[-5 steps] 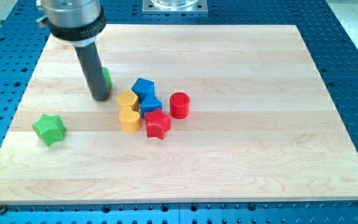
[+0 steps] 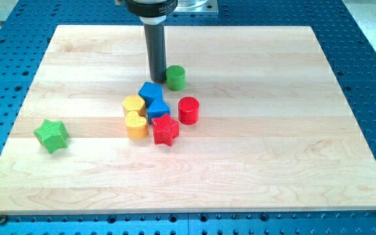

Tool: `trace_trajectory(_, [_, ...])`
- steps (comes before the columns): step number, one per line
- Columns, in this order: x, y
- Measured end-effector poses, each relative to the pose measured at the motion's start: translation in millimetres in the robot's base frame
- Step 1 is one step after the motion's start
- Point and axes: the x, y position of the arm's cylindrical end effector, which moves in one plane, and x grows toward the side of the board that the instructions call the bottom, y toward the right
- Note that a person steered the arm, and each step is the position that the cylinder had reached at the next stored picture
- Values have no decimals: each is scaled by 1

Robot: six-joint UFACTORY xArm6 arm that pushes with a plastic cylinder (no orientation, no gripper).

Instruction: Push the green circle into the red circle

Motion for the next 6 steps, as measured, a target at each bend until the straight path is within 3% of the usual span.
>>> trace_trajectory(1, [-17,23])
trace_trajectory(3, [23,38])
trace_trajectory(6, [38,56])
